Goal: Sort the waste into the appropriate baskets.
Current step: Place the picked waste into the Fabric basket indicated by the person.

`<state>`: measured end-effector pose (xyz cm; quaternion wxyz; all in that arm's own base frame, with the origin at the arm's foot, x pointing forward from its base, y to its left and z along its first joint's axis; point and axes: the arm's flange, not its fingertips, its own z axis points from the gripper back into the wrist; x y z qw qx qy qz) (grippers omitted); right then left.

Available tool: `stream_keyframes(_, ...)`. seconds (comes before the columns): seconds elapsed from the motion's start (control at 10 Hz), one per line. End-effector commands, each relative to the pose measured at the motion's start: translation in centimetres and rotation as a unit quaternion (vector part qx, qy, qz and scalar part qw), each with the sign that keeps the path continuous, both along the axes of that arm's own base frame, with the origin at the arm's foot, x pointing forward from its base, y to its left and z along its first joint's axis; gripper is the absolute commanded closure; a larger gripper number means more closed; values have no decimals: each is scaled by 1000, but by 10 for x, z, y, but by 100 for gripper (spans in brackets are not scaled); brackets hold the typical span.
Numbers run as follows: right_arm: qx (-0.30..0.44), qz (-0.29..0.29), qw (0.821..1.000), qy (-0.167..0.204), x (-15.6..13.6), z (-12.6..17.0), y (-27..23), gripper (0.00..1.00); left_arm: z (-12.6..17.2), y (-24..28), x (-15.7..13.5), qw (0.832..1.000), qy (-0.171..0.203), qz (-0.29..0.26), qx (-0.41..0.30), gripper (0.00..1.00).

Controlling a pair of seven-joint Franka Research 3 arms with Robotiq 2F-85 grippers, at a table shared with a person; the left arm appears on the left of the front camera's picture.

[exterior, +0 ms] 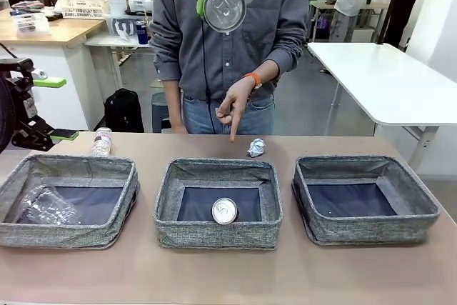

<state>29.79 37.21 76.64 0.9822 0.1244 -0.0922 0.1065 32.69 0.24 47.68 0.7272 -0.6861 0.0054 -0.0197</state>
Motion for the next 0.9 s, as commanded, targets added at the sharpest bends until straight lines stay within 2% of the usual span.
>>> stream_keyframes(0.0, -49, 28, 998, 6, 33, -44, 16, 57, 2, 0, -2, 1000, -3, -2, -6, 0)
stream_keyframes(0.1, -52, 28, 998, 28, 52, -93, 14, 57, 2, 0, -2, 1000, -3, -2, -6, 0)
stream_keyframes(0.3, -24, 28, 999, 35, 55, -163, 8, 57, 2, 0, -2, 1000, -3, -2, -6, 0)
stream_keyframes(0.6, -4, 62, 998, 33, 50, -245, 10, 57, 2, 0, -2, 1000, -3, -2, -6, 0)
stream_keyframes(0.7, -4, 50, 998, 33, 52, -274, 6, 57, 2, 0, -2, 1000, -3, -2, -6, 0)
stream_keyframes(0.8, -2, 42, 998, 45, 53, -288, 3, 57, 2, 0, -2, 1000, -3, -2, -6, 0)
